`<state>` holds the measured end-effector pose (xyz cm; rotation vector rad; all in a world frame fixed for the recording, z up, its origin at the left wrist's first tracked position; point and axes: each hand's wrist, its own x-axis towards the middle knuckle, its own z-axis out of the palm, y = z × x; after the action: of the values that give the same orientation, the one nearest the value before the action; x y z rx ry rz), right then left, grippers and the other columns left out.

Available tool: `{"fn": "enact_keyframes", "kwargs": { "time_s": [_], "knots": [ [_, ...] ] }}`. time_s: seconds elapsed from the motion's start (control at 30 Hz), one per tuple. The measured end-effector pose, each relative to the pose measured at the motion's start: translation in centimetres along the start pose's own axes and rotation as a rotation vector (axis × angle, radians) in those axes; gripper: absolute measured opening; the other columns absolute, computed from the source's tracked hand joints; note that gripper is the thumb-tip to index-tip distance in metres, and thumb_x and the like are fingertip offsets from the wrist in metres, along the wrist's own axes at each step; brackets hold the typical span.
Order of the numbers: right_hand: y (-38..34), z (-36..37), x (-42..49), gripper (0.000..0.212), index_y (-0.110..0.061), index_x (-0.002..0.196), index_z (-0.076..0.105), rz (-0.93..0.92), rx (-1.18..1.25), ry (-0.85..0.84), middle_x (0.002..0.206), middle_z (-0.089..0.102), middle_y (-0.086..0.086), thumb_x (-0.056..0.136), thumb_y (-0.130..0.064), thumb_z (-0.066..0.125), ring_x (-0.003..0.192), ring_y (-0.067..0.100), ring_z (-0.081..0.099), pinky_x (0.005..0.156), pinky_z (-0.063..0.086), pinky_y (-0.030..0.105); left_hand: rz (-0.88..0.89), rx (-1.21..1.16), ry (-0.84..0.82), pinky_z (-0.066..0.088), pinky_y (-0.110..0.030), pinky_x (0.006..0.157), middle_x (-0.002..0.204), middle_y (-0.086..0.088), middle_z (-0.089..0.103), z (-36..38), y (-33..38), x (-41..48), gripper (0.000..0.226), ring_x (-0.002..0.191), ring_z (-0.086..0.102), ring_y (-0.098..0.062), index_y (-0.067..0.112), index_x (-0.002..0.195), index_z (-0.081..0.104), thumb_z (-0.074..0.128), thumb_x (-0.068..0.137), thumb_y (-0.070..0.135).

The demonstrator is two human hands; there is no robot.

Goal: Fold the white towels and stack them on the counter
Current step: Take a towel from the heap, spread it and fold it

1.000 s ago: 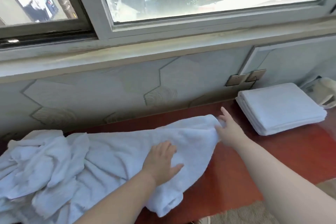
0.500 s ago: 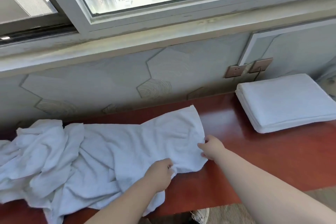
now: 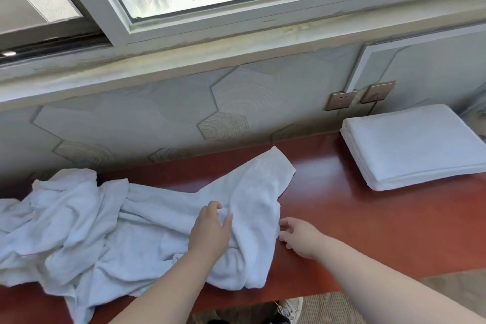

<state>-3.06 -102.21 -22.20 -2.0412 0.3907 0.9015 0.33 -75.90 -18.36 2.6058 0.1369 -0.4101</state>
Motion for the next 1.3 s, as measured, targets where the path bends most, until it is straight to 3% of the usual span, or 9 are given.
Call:
{"fn": "enact_keyframes", "kwargs": {
  "time_s": [0.17,0.27,0.37,0.5,0.67,0.87,1.1,1.17,1.3],
  "knots": [
    [-3.0,1.3,1.0,0.040,-0.020,0.124,0.059,-0.029,-0.008,0.098,0.107,0.067,-0.009,0.089,-0.038,0.067,0.097,0.018,0.063,0.080,0.048,0.032,0.336,0.431,-0.209,0.046,-0.037,0.087,0.112,0.010,0.042,2.3,-0.6,-3.0,0.065,0.099,0.050,-0.015,0.032,0.116,0.048,0.040,0.078,0.083],
    [-4.1,1.7,1.3,0.018,-0.018,0.091,0.072,-0.052,0.031,0.058,0.090,0.073,-0.005,0.083,-0.033,0.067,0.083,0.014,0.068,0.073,0.056,0.031,0.365,0.583,-0.284,0.044,-0.040,0.085,0.117,0.003,0.046,3.2,-0.5,-3.5,0.049,0.103,0.052,-0.022,0.027,0.122,0.049,0.045,0.090,0.065],
    [-3.6,1.0,0.1,0.022,-0.016,0.068,0.061,-0.074,0.192,0.129,0.065,0.063,-0.009,0.072,-0.037,0.063,0.056,0.006,0.056,0.054,0.041,0.023,0.308,0.349,-0.282,0.047,-0.037,0.086,0.109,0.005,0.056,3.0,0.0,-2.9,0.016,0.102,0.056,-0.020,0.024,0.110,0.053,0.049,0.099,0.036],
    [-0.1,-1.5,-3.2,0.027,-0.002,0.080,0.065,-0.015,0.537,0.300,0.068,0.061,0.000,0.070,-0.027,0.060,0.060,0.015,0.052,0.060,0.040,0.031,0.309,-0.055,-0.427,0.043,-0.026,0.076,0.089,0.014,0.055,2.9,2.9,-2.3,0.008,0.087,0.051,-0.010,0.033,0.092,0.051,0.054,0.100,0.033],
    [4.2,-3.2,-6.9,0.036,-0.018,0.066,0.036,0.116,0.232,0.710,0.058,0.039,-0.008,0.071,-0.047,0.055,0.055,0.017,0.038,0.054,0.035,0.036,0.352,-0.120,-0.611,0.041,-0.025,0.072,0.090,0.013,0.057,4.6,7.2,-2.8,0.007,0.084,0.051,-0.010,0.029,0.092,0.053,0.049,0.098,0.031],
    [2.9,-2.7,-6.1,0.032,-0.015,0.085,0.061,0.003,-0.454,0.819,0.099,0.058,0.005,0.078,-0.042,0.078,0.095,0.033,0.056,0.075,0.048,0.042,0.282,0.051,-0.779,0.043,-0.025,0.069,0.097,0.008,0.064,5.2,6.9,-2.3,0.020,0.087,0.058,-0.015,0.023,0.101,0.064,0.047,0.099,0.032],
    [-4.4,-2.9,2.3,0.086,-0.023,0.154,0.027,0.071,-0.208,0.521,0.147,0.048,0.005,0.087,-0.063,0.063,0.133,0.035,0.043,0.108,0.038,0.047,0.151,0.209,-0.501,0.050,-0.038,0.095,0.130,0.007,0.055,2.2,1.8,-2.1,0.041,0.108,0.060,-0.017,0.030,0.138,0.048,0.049,0.101,0.047],
    [-5.1,-3.5,4.2,0.082,-0.025,0.150,0.029,0.164,-0.269,0.431,0.137,0.056,0.004,0.086,-0.064,0.062,0.130,0.034,0.048,0.102,0.040,0.047,0.167,0.358,-0.421,0.043,-0.041,0.104,0.146,0.004,0.039,1.6,0.0,-2.0,0.064,0.124,0.052,-0.022,0.027,0.151,0.035,0.050,0.097,0.057],
    [-3.6,-4.1,4.4,0.015,-0.028,0.095,0.055,0.011,-0.393,0.174,0.091,0.063,-0.007,0.088,-0.041,0.058,0.096,0.024,0.065,0.075,0.050,0.034,0.243,0.690,-0.447,0.039,-0.046,0.099,0.141,-0.003,0.040,1.8,-2.7,-2.5,0.084,0.115,0.054,-0.029,0.019,0.153,0.027,0.055,0.088,0.065]
  ]
}}
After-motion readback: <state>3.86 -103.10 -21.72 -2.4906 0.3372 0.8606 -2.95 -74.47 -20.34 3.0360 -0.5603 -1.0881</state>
